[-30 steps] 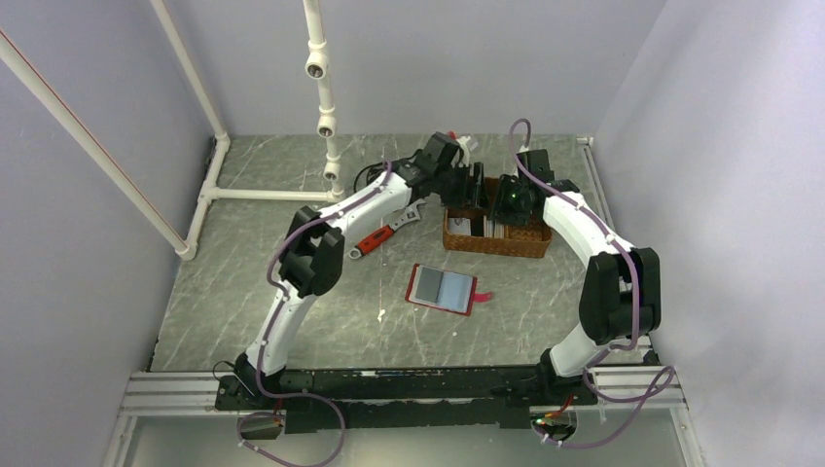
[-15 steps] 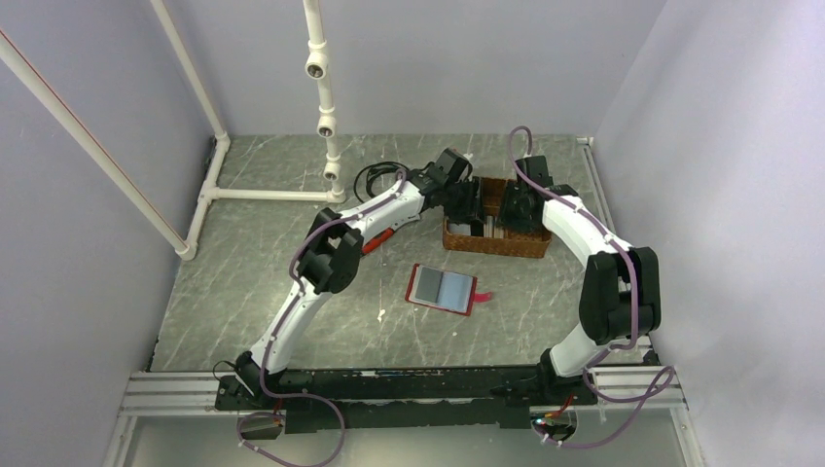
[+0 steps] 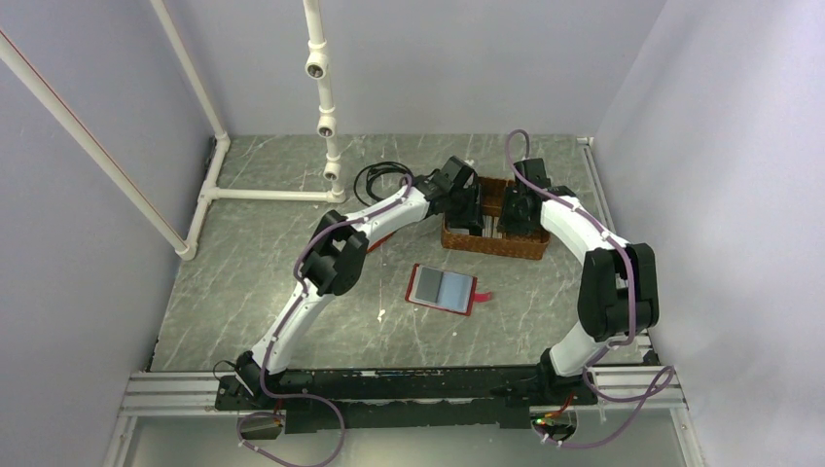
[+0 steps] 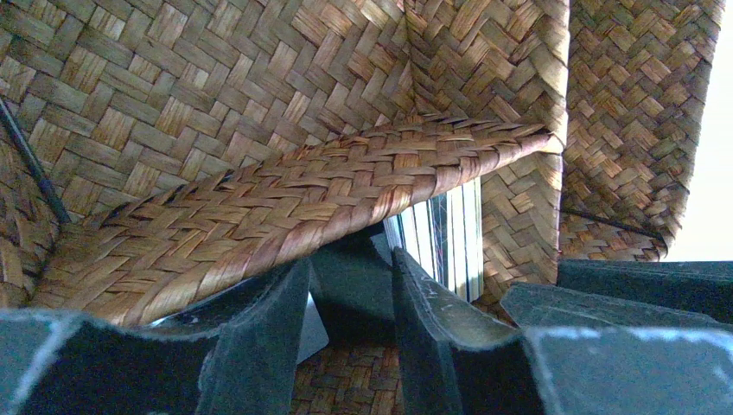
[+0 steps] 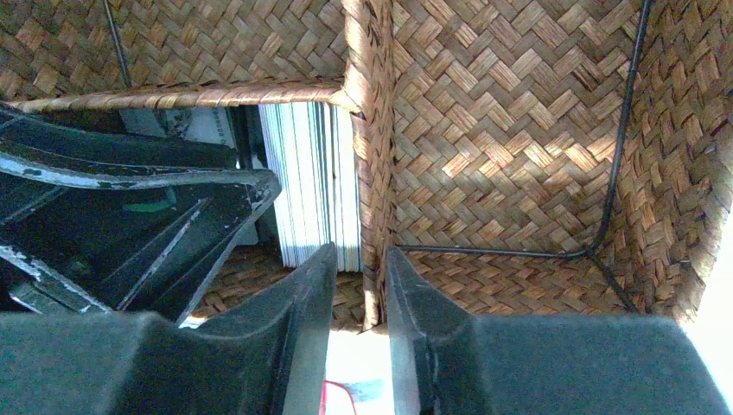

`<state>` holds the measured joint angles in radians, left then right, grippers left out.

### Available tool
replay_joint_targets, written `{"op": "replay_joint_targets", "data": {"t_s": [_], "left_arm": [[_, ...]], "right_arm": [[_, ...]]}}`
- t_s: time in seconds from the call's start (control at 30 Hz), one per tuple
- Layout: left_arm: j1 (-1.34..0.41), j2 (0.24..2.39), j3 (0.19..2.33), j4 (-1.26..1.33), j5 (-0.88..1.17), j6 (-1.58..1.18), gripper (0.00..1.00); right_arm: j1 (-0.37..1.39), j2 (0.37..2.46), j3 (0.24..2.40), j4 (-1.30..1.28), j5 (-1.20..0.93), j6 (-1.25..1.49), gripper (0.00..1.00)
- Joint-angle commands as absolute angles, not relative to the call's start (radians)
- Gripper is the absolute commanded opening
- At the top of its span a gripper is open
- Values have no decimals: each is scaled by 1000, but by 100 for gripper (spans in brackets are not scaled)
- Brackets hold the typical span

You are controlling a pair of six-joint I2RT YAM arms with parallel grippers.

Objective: Put the credit cards into the card holder
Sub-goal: Pick up the credit card from the storage box.

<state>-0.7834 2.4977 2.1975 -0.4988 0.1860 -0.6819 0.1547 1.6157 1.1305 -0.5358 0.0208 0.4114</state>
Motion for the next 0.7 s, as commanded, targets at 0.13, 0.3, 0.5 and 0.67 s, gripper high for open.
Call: {"op": "replay_joint_targets", "data": {"t_s": [0.13,0.3,0.5,0.67], "left_arm": [[-776,2506,2203,-556,81,-687,39],[-756,2440,2114,-521,66,-704,35],[-739,2398,2054,-510,72,-705,30],[-737,2359,2016,-500,40,-687,29]], "right_arm": [[156,1630,1138,-515,39,405,27],[157,1634,1142,-521,50,404,25],[157,1639,1141,-520,53,403,24],[158,1655,1145,-520,48,402,19]]}}
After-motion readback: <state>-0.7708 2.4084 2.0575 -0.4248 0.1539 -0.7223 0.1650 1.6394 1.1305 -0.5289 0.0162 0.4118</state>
